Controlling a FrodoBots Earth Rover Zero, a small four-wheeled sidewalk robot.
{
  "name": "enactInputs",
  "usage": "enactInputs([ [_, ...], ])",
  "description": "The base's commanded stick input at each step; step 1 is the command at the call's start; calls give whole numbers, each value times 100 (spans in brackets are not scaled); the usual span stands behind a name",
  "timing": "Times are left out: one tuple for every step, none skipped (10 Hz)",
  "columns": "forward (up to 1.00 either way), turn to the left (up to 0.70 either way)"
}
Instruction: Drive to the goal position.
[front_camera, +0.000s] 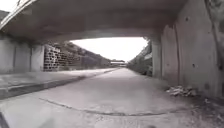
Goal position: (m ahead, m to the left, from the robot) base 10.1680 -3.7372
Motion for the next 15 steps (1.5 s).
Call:
enactInputs([
  [100,0],
  [100,0],
  [100,0],
  [100,0],
  [100,0],
  [100,0],
  [100,0],
  [100,-2],
  [100,-16],
  [100,-31],
  [100,-40],
  [100,-40],
  [100,-40],
  [100,0],
  [100,0],
])
